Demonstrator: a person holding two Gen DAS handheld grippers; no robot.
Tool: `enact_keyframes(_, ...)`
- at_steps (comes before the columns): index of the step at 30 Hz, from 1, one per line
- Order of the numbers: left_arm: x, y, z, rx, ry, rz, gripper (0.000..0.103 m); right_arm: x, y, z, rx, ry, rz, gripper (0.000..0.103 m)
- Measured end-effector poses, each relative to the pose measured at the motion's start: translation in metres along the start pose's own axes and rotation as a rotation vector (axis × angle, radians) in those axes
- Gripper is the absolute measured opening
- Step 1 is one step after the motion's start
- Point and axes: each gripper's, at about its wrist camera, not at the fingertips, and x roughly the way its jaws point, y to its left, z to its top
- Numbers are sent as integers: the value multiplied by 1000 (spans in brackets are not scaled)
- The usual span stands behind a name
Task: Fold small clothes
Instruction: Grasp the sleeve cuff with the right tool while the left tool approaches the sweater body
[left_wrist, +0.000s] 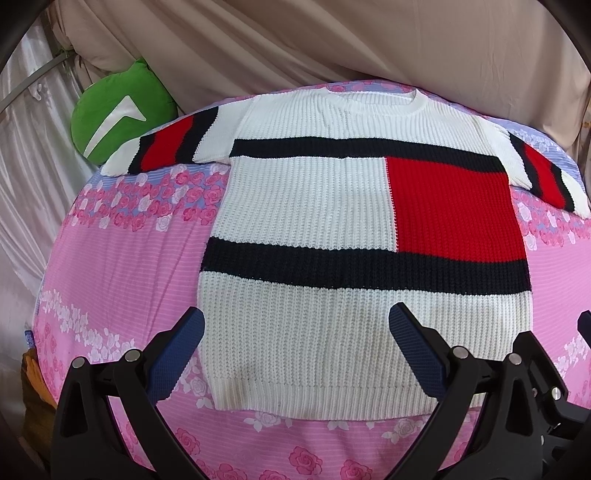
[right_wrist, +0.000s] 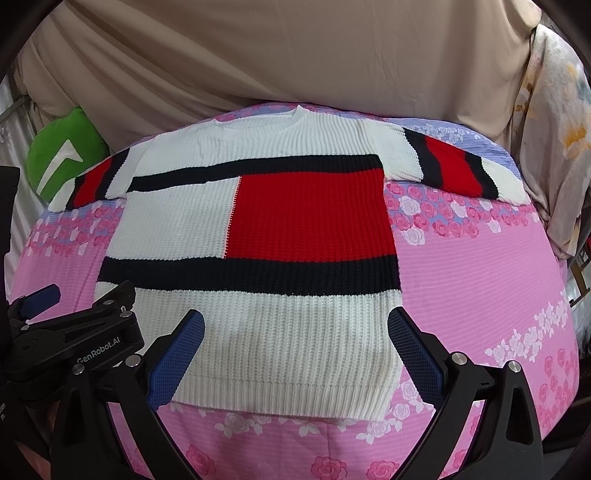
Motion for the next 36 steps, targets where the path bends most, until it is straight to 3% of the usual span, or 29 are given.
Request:
enact_keyframes(5, 10, -2, 3, 5, 35, -4, 98, 12, 1, 0, 10, 40, 23, 98)
enact_keyframes(9, 21, 2, 12, -2, 51, 28, 98, 39, -27, -3, 87, 100, 55, 98)
enact_keyframes(15, 40, 21, 34, -57, 52, 37, 98, 73, -148, 37, 313, 58, -46, 98)
enact_keyframes(22, 76, 21, 65, -81, 99, -10, 98, 136, -328, 113, 587, -16, -172, 98)
enact_keyframes(28, 111, 7, 86, -108, 140, -24, 98, 189, -430, 136, 857, -55, -156, 97)
enact_keyframes(31, 125, 0, 99, -102, 134, -14, 98, 213, -448, 140, 943, -50, -112, 79)
enact_keyframes(32, 128, -1, 103, -102, 130, -12, 98, 214, -447, 144, 947, -61, -126, 68)
enact_keyframes(33, 132, -2, 108, -104, 126, -18, 98, 215, -445, 151, 935, -79, -110, 35)
enact_keyframes(34, 133, -2, 111, -107, 125, -27, 98, 215, -441, 159, 926, -85, -78, 16)
enact_keyframes(36, 137, 1, 119, -117, 121, -44, 98, 198, -416, 186, 881, -165, -22, 11)
